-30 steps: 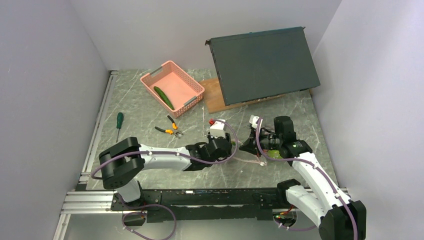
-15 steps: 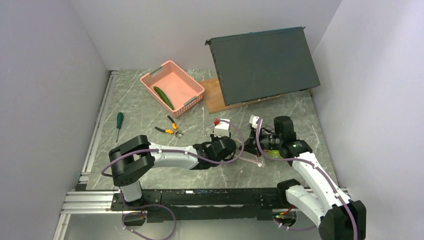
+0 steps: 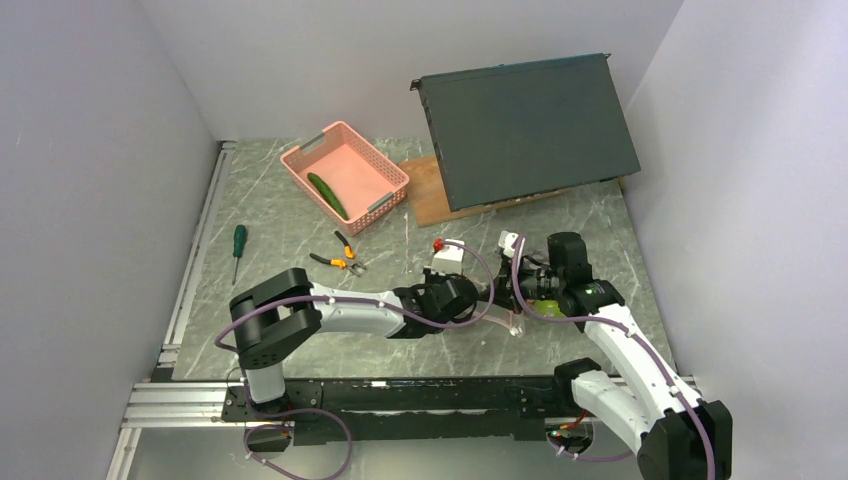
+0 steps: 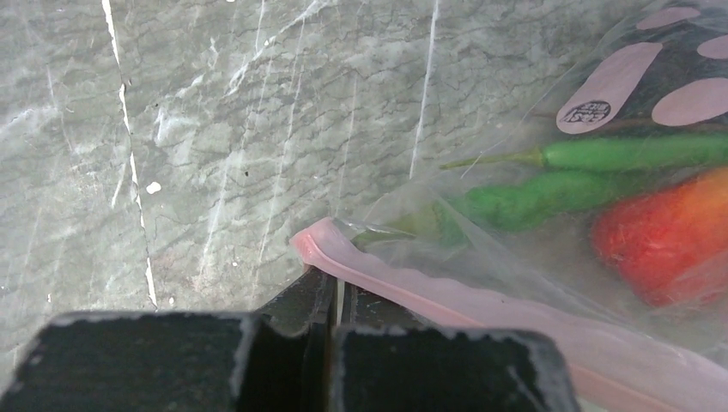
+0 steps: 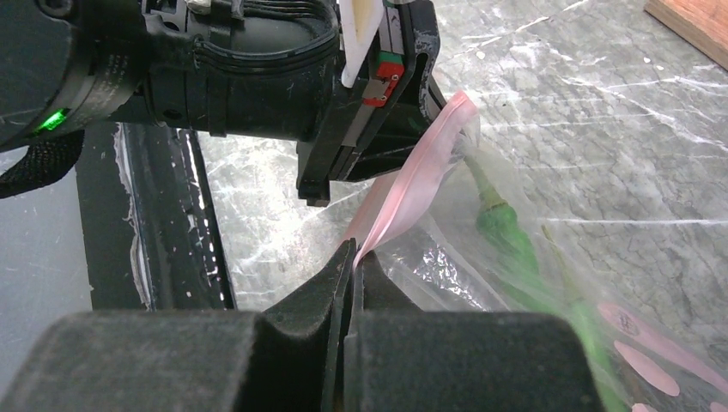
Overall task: Open the zip-top bag and remove the fake food
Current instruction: Pick up the fake vegetable from the zipper food storage bag.
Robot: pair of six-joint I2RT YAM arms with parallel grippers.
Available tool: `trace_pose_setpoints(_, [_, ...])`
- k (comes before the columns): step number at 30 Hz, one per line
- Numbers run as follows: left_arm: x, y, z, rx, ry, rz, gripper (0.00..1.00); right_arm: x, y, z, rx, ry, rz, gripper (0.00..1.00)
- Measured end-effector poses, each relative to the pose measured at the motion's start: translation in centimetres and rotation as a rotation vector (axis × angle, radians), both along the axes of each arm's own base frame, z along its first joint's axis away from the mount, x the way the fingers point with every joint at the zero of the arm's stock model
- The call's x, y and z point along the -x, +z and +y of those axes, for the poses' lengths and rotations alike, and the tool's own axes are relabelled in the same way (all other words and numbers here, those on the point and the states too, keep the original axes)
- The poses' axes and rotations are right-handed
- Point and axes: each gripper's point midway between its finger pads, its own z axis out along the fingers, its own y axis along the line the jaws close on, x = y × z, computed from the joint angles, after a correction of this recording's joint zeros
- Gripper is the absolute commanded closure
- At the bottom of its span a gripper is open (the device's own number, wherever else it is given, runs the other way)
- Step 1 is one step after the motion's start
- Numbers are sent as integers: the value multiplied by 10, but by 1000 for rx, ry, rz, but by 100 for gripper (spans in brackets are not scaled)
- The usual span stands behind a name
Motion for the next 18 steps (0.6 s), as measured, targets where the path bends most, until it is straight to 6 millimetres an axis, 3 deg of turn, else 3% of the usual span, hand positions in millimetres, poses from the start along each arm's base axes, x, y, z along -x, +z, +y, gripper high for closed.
trace_pose_setpoints(6, [8,4,10,-3,-31,0,100,0,0,0,-1,2,-1,100])
trace_pose_setpoints(18, [42,47,20,50,-108,-15,100,1,1,1,-6,8,1,100])
